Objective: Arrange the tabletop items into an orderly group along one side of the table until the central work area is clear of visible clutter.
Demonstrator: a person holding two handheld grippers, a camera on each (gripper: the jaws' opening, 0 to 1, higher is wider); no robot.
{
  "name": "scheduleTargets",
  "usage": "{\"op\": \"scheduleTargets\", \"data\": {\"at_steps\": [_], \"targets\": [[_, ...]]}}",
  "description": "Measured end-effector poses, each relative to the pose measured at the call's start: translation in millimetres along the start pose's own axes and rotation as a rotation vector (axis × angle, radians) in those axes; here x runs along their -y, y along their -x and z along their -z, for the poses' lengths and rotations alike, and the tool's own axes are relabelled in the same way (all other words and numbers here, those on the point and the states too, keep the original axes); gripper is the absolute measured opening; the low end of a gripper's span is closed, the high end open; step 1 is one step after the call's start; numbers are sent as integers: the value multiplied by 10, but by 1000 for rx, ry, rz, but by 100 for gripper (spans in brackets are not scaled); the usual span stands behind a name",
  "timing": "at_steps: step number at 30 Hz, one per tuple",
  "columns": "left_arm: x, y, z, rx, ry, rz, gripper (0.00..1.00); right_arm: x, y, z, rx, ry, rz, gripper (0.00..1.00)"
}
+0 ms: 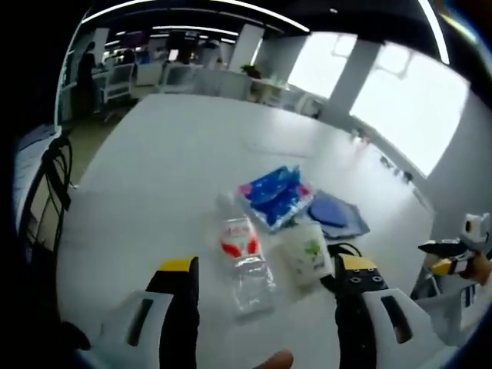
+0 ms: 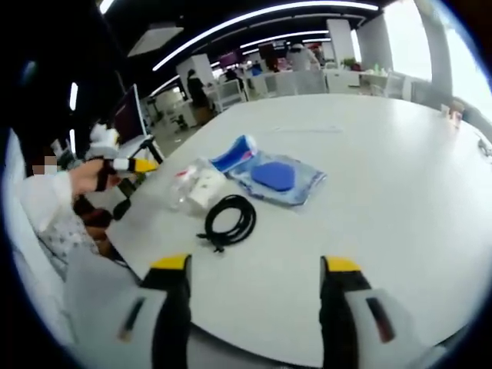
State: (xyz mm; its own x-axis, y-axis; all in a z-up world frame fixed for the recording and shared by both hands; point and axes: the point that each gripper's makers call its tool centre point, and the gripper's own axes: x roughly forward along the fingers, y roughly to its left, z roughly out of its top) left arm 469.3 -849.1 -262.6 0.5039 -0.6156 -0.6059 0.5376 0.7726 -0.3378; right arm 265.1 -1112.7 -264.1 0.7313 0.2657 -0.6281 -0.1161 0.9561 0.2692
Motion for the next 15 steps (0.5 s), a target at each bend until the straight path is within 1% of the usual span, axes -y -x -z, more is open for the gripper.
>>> {"op": "scheduleTargets", "data": {"at_steps": [5,15], "targets": [[-19,-62,-10,-10,-4,4,68,13,17,19,-2,-6,8,66],[-37,-252,-132,-9,7,20,67,1,11,85,-17,-17,11,66]]}}
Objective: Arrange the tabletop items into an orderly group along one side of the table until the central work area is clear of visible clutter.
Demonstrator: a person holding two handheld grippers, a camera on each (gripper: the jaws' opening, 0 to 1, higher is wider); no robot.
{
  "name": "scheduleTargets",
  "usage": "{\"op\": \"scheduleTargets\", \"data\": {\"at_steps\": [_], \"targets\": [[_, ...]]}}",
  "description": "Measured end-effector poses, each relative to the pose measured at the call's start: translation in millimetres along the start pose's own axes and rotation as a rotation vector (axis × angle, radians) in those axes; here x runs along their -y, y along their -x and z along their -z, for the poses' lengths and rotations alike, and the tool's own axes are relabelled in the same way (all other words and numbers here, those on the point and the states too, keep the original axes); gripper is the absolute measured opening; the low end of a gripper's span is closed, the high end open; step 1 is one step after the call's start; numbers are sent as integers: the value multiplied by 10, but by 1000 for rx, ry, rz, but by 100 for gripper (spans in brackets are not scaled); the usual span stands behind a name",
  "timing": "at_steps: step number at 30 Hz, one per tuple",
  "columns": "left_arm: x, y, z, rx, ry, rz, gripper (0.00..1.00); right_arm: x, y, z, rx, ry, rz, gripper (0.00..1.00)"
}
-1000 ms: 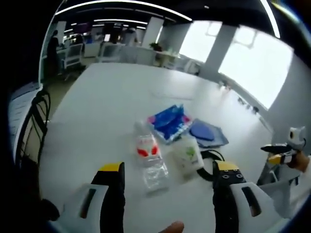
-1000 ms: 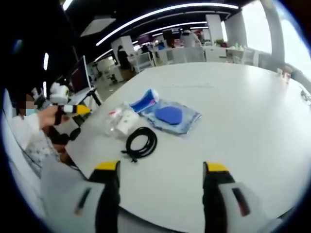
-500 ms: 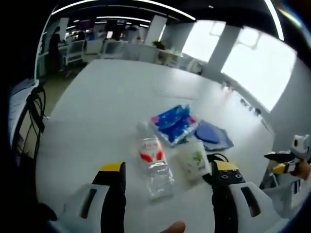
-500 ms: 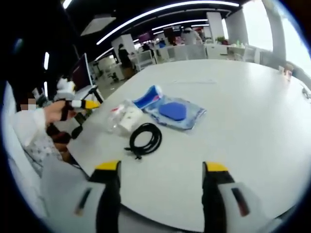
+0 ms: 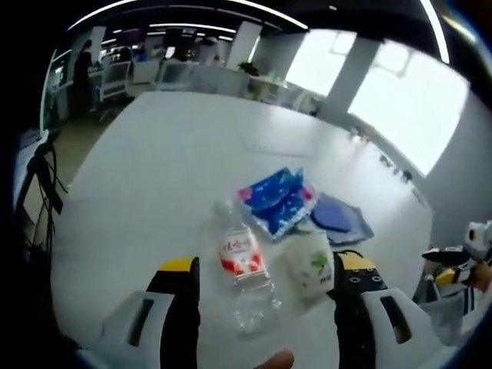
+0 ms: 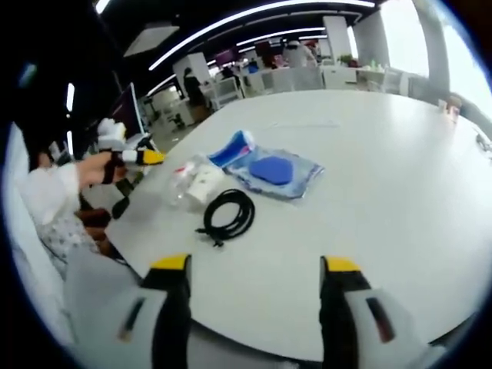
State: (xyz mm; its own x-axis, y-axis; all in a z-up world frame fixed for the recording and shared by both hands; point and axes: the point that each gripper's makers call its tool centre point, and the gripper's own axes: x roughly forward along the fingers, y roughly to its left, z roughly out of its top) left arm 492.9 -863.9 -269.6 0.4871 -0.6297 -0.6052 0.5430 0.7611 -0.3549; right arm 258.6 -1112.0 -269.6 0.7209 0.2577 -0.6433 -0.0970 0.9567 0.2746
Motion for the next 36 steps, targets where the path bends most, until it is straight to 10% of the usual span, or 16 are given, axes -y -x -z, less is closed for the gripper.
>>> {"op": "scheduleTargets", "data": {"at_steps": [36], "targets": [[-191,-495,-4,-83,2,-18,65,-96,-187,53,-45,-10,-24,65]]}}
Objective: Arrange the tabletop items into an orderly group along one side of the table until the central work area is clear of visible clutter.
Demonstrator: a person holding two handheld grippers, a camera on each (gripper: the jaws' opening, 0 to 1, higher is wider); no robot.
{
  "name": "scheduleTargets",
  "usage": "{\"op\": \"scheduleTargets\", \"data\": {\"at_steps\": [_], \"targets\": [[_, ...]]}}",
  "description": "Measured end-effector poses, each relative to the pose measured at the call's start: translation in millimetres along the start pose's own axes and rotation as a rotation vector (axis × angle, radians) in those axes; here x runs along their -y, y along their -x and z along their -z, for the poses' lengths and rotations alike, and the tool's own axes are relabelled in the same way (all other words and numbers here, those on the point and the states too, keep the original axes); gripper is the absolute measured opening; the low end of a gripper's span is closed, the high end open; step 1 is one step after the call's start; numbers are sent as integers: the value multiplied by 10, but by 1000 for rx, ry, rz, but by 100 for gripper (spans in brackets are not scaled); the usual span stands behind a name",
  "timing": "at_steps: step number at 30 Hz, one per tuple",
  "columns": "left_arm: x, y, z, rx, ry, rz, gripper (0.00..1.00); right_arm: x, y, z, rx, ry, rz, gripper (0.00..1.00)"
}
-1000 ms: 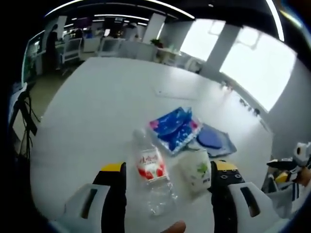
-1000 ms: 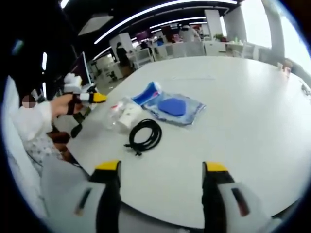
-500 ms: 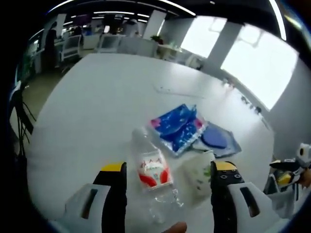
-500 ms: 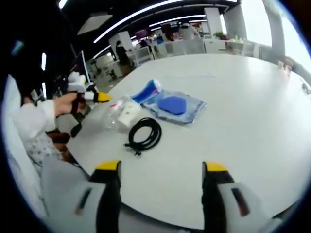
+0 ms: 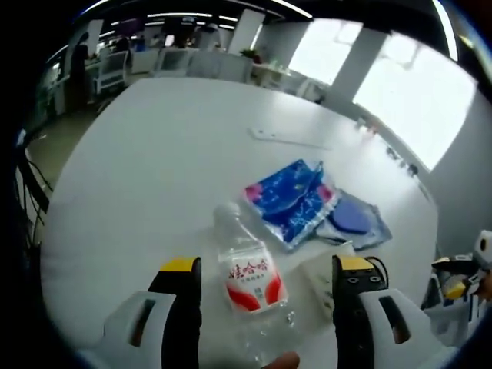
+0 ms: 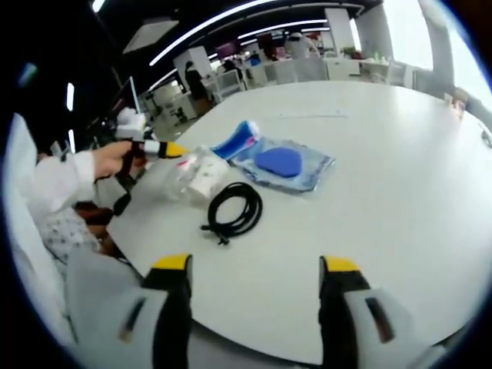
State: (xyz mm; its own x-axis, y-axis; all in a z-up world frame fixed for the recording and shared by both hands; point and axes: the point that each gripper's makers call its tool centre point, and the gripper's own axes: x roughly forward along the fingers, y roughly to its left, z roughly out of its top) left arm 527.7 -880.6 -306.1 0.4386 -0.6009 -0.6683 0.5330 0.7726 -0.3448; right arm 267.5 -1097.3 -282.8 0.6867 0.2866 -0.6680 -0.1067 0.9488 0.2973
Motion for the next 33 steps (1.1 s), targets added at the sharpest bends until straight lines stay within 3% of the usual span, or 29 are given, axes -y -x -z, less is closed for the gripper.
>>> {"op": "scheduleTargets", "data": {"at_steps": [8,19,33], "targets": [[-64,-89,29,-34,4,-30,64,-3,-7,20,-5,-5,1,65],[-137,-222,216,-105,25,-78,62,49,1,64,-8,-18,12,65],[-218,-315,258,-106,52,-149,57,86,2,79,-7,-32,18,63]]}}
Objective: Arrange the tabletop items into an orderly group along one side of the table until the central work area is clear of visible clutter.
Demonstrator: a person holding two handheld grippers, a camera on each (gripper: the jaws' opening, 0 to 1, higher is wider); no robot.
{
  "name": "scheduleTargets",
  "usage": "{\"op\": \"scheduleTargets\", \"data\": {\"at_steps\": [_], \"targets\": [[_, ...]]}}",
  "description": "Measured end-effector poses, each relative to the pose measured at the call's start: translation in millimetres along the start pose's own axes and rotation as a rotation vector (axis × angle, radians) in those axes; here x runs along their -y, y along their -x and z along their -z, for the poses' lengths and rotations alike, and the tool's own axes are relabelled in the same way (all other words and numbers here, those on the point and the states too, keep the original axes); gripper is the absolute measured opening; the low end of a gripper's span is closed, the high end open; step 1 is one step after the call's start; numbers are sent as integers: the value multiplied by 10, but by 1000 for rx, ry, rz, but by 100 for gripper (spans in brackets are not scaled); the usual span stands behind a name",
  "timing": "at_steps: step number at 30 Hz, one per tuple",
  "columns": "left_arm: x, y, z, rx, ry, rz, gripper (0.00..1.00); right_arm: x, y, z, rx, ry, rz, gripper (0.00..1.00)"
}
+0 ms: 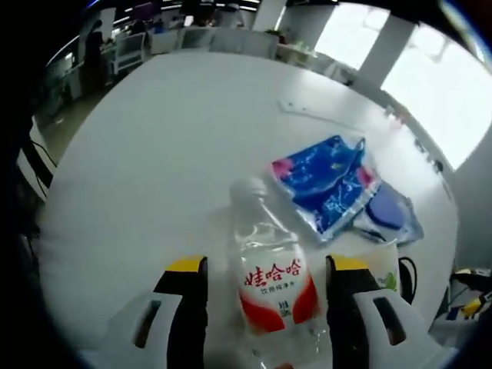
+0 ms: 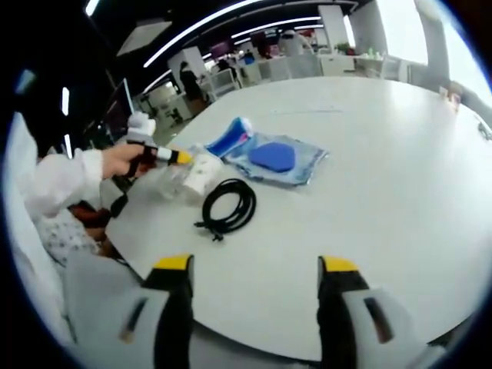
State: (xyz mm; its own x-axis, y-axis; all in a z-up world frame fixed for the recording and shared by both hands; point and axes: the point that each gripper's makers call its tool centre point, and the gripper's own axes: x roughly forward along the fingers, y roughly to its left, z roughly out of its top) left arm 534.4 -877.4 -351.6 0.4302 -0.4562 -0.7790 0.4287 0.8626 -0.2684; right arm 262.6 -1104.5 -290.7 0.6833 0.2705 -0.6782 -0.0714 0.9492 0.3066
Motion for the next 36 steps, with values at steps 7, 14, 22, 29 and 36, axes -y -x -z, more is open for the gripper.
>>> {"op": "scheduleTargets", "data": {"at_steps": [7,14,22,29,36], "targets": [[-28,-38,-9,26,-4,-24,53,12,20,64,-9,-12,5,63],[23,-57,6,21,42,-27,47,33,26,66,-8,-15,11,63],[2,-33,7,38,120,-31,40,24,21,76,-11,-14,8,62],[13,84,-13,80,117,-38,37,19,22,56,-8,-9,6,62],[15,321,-83,129,149,-15,34,-39,-6,7,1,-2,-9,62]]}}
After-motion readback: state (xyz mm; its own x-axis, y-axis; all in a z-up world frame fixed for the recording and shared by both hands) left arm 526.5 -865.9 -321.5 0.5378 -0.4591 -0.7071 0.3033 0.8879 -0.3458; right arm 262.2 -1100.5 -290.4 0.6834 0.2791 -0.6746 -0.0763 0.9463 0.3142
